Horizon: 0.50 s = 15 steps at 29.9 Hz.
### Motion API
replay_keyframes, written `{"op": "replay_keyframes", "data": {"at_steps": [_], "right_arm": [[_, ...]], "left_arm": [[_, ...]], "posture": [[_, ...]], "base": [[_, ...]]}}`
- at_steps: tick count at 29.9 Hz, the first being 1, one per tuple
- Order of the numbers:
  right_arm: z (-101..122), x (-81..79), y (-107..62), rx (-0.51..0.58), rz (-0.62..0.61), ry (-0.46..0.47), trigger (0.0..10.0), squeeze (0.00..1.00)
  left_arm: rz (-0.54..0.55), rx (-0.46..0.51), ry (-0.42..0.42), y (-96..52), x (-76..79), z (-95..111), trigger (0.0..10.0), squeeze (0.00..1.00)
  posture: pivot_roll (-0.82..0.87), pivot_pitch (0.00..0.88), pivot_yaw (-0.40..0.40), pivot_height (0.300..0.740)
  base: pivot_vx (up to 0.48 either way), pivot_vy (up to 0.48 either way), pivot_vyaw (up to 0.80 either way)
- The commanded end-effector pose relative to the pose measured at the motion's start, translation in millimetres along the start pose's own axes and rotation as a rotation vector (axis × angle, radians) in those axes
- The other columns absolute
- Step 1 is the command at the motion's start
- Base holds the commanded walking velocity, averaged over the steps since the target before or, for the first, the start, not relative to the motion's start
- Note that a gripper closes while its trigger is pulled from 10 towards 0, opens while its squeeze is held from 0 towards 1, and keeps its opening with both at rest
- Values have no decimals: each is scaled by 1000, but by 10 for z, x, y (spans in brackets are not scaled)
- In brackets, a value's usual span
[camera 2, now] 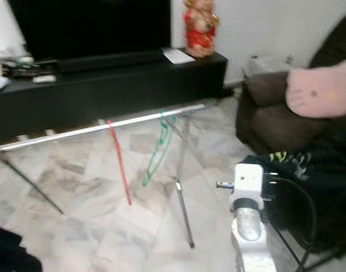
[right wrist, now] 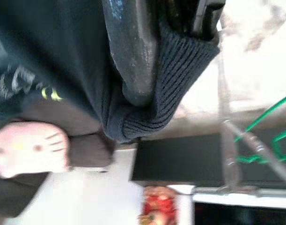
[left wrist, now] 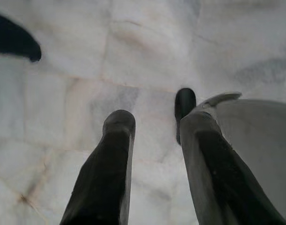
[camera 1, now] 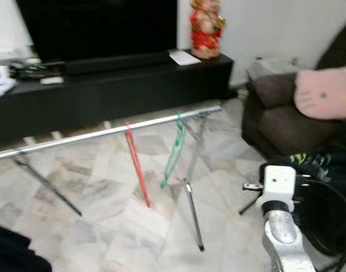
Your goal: Hang hanger
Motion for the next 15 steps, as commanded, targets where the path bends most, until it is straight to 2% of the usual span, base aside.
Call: {"op": "replay_keyframes", "data": {"at_steps": [1,7,9,14,15], "right_arm": [[-70,19,-4,-22,-1,-4,10000,0],[-218,100,-14,-86,-43,-7,10000,0],[-463,181,-40,-205,-88,74,10000,0],[-663,220,-74,-298,-112,138,10000,0],[-768,248,-94,-346,-146,212,10000,0]], "left_arm": [[-2,-33,-8,-26,10,-107,10000,0],[1,-33,-10,-26,9,-107,10000,0],[3,-33,-11,-26,7,-106,10000,0],[6,-33,-14,-25,5,-106,10000,0],[9,-33,-16,-26,1,-105,10000,0]], "posture": [[-17,21,3,740],[-17,27,1,740],[-15,29,0,740],[-10,30,0,740],[-8,31,1,740]], "base": [[0,0,800],[0,0,772],[0,0,0],[0,0,0],[0,0,0]]}}
Point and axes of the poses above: a point about 5 cm out from each wrist's last joint towards the gripper, its own y axis pointing out of the wrist towards the gripper, its own z axis along the axis of the wrist's last joint, x = y × z, the point moved 3 cm from there along y, pointing out of the wrist towards the gripper, and after that the axes turned 14 degrees about y, right-handed, at the moved point
